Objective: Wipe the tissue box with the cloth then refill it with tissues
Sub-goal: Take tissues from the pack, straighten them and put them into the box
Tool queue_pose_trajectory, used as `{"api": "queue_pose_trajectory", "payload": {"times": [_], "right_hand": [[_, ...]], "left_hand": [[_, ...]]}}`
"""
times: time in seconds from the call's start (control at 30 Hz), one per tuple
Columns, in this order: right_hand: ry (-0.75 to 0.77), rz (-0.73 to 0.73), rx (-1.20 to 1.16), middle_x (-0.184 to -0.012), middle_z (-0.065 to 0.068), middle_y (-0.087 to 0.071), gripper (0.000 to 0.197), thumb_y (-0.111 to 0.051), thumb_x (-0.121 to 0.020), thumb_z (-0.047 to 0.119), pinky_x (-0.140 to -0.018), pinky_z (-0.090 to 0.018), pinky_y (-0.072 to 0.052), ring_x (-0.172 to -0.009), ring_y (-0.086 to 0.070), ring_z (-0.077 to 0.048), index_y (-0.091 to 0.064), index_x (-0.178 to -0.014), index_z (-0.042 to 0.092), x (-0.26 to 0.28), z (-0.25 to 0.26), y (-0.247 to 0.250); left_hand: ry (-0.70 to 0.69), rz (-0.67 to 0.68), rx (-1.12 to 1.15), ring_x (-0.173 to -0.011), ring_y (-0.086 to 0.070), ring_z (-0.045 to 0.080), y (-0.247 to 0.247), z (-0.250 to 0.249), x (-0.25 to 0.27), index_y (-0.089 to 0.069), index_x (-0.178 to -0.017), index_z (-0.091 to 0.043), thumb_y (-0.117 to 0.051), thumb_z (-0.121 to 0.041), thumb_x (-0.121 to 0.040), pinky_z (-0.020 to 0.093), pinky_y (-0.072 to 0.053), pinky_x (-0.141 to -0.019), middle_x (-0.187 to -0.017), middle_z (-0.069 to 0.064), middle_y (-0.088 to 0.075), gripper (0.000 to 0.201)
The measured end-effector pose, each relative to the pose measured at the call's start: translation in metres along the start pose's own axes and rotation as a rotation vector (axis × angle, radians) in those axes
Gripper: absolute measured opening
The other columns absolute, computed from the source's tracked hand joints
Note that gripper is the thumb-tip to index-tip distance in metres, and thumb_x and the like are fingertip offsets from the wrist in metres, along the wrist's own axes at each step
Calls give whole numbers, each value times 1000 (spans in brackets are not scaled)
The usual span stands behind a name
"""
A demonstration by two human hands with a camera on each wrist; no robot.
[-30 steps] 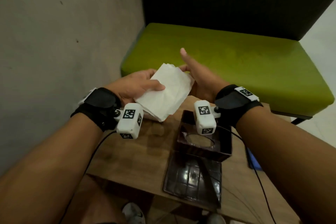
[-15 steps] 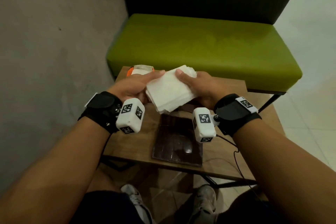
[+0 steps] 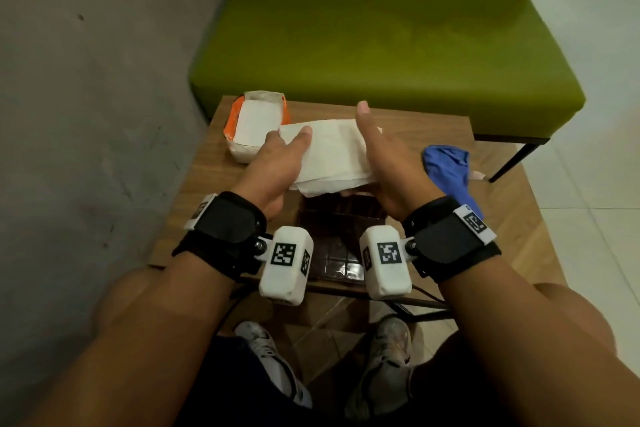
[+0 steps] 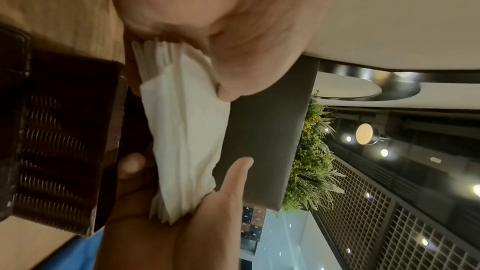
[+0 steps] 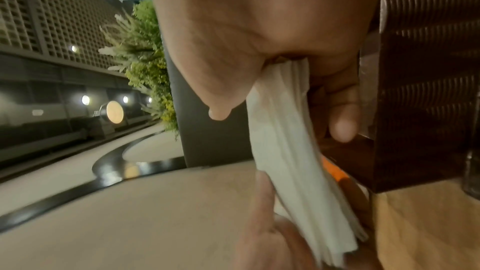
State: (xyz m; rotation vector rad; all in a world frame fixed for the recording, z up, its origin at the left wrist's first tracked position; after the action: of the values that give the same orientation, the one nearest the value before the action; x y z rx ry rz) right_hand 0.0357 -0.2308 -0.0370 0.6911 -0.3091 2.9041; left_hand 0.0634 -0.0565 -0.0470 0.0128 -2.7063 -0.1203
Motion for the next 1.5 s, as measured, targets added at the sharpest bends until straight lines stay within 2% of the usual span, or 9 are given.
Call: {"api": "queue_pose_trajectory", "payload": {"times": [0.1,0.27,0.47,0.6,0.7,0.8,0.9,1.1,1.5], "right_hand": [[-16,4,-9,-97,-6,-81,50,-63,-100,59,-59,-36,-60,-79,-80,-24,-65,-123,15,2,-1,5],[80,66,24,-121,-15,-76,35,-65,-104,15,-70,-40,-62,-101,-76,-31,-58,-137,6,-2,0,12],[81,378,308,-118,-11,-78,36,-69,-101,10,-77,-30,-63,-100,-78,-24,-61,-136,8,10,17,9],[171,491,604,-114,-9,-79,36,-72,-99,10,-79,-33,-65,-97,-79,-23,-64,-134,10,16,34,-5],[198,365,543,-116,-10,-79,35,-74,-99,20,-93,-46,-65,-103,-79,-26,-65,-132,12,10,40,0],[176,158,275,-121,-12,-77,41,-66,-103,45,-97,-56,-62,-109,-77,-31,-66,-130,14,9,34,11],[140,83,65,-119,-1,-79,47,-50,-106,59,-97,-50,-63,-108,-78,-20,-65,-131,21,12,19,11],[67,-8,-52,-128,-6,-76,51,-38,-111,56,-100,-45,-61,-111,-76,-22,-61,-139,20,15,-2,0],[105,-70,77,-104,2,-77,36,-44,-112,48,-89,-40,-64,-98,-77,-19,-67,-99,24,21,7,7]], "left_hand": [[-8,3,-32,-121,-67,24,-1,1,-2,-48,-146,-10,-58,-35,-111,50,-57,-108,-135,5,-65,45],[-32,62,-35,-119,-70,21,0,-3,5,-48,-146,-8,-62,-29,-110,41,-61,-100,-137,6,-67,45],[-35,300,-121,-107,-77,21,10,-24,20,-65,-132,-12,-81,-55,-79,36,-62,-92,-118,8,-81,69],[52,585,-233,-108,-79,24,-20,-20,37,-71,-128,-6,-73,-42,-90,34,-65,-91,-118,10,-81,53],[66,524,-104,-106,-80,24,-24,-15,31,-70,-128,-1,-67,-30,-103,33,-66,-86,-119,14,-81,39],[38,399,-24,-114,-78,25,-22,-12,21,-67,-134,-5,-68,-32,-104,45,-62,-101,-123,10,-80,40],[-26,287,59,-114,-78,22,-22,-12,19,-70,-130,-12,-69,-35,-104,46,-60,-104,-122,5,-81,35],[-121,178,91,-101,-79,5,-36,-13,29,-69,-121,-29,-68,-38,-105,22,-63,-78,-115,-9,-81,18],[-184,85,236,-103,-78,6,-43,-8,34,-63,-141,-14,-73,-24,-102,21,-63,-78,-123,-3,-78,41]]}}
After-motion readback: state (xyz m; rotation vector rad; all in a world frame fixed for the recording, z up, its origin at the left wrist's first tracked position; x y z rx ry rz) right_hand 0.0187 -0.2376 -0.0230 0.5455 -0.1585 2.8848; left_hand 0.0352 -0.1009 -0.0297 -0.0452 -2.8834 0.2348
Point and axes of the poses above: each hand's wrist, its own x-axis away from the middle knuckle, its own y-axis out of the back of the hand, z = x × y, the point moved 7 cm from there along -x, towards the middle knuckle
